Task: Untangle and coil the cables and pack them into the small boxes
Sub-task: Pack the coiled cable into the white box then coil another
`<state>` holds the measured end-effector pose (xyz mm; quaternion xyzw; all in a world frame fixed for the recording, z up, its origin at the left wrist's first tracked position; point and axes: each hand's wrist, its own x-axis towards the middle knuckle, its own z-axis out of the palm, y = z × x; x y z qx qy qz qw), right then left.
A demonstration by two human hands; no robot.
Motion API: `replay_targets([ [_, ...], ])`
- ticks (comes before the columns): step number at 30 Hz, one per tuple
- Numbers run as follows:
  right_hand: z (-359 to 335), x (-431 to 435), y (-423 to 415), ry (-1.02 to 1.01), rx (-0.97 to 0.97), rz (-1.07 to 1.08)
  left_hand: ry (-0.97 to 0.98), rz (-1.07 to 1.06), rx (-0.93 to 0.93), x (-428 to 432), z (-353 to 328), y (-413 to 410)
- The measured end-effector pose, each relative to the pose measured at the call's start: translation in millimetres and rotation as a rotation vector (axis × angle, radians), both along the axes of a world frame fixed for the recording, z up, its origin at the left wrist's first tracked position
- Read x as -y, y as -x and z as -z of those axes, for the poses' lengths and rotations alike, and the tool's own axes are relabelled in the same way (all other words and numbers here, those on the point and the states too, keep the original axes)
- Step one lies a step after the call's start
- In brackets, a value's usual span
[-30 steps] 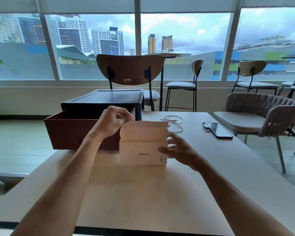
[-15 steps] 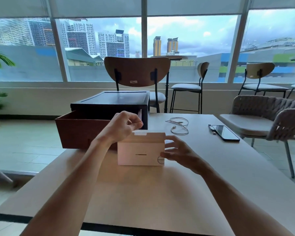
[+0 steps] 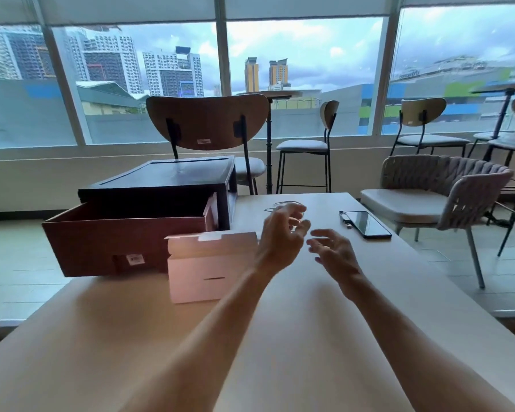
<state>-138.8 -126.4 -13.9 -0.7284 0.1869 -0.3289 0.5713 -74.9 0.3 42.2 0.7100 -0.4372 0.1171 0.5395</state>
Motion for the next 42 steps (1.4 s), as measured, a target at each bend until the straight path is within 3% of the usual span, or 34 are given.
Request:
replay_targets([
  [7, 18, 44, -14, 0.158, -0.086, 0.072, -0.058, -0.188, -0.357, 73, 38, -25],
  [11, 19, 70, -30, 0.173, -0.122, 0.082, -0.26, -0.354, -0.31, 96, 56, -53],
  [19, 30, 103, -52, -0.025, -0.021, 0.095, -0.65, -0.428, -0.168, 126, 70, -94],
  [26, 30, 106, -57, -0.132, 0.03, 0.034, -0.731, -0.436, -0.075, 130, 69, -100],
  [28, 27, 103, -55, -0.142, 0.032, 0.019, -0.694, -0.408, -0.083, 129, 69, -98],
  [32, 20, 94, -51, -0.122, 0.013, -0.026, -0.37, -0.307, -0.299, 120, 57, -86],
  [38, 6, 77, -58, 0.259, -0.119, -0.174, 0.032, 0.014, -0.679, 98, 35, -74],
  [42, -7, 61, -58, 0.27, -0.016, -0.275, 0.328, 0.218, -0.916, 83, 3, -75],
])
